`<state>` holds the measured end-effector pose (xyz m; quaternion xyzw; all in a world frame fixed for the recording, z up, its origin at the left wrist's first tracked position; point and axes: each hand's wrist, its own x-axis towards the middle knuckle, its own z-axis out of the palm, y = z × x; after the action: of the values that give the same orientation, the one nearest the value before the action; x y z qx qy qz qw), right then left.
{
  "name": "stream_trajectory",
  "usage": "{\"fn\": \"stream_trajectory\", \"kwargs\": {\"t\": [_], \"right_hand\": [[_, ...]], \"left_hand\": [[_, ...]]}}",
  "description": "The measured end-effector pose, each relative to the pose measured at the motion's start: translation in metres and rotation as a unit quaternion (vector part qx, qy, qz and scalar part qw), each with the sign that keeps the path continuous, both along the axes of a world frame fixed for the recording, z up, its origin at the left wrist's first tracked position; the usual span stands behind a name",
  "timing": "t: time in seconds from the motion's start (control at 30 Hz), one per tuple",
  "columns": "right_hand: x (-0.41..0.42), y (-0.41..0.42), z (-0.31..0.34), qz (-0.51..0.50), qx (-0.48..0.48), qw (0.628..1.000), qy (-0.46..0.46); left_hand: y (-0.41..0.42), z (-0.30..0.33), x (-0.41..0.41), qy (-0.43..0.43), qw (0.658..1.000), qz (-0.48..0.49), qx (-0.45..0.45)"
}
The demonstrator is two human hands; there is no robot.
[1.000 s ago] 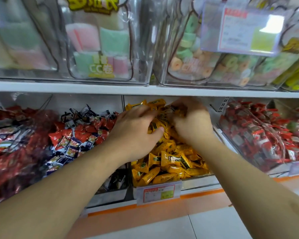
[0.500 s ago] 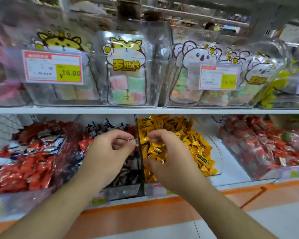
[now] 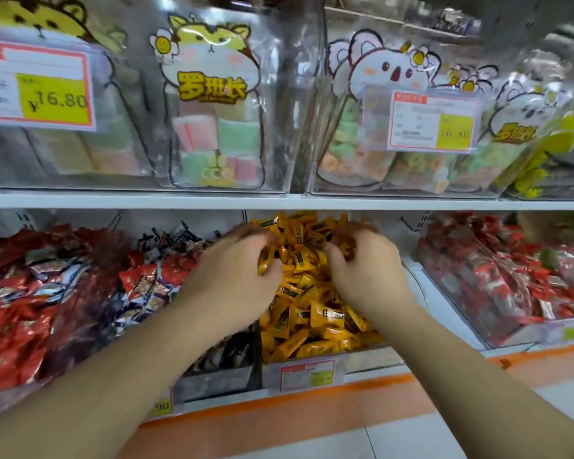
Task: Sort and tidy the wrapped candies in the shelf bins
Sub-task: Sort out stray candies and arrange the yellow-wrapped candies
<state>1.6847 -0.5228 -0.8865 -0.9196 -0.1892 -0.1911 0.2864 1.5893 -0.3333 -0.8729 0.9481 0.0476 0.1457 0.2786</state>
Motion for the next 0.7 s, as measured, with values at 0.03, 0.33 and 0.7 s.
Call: {"fn": "stream_trajectory", "kwargs": {"t": [0.03, 0.33, 0.7], "right_hand": [[0.014, 0.003, -0.002, -0.001, -0.008, 1.000, -0.028], [0.097, 0.014, -0.020, -0.009, -0.127, 0.990, 0.058], [0.101, 0.015, -0.029, -0.057, -0.087, 0.992, 0.074]], "left_hand": [[-0.005, -0.001, 0.016, -0.004, 1.000, -0.009, 0.020], [-0.017, -0.033, 0.067, 0.035, 0.984, -0.018, 0.175], [-0.016, -0.031, 0.065, 0.048, 0.984, -0.034, 0.168]]}}
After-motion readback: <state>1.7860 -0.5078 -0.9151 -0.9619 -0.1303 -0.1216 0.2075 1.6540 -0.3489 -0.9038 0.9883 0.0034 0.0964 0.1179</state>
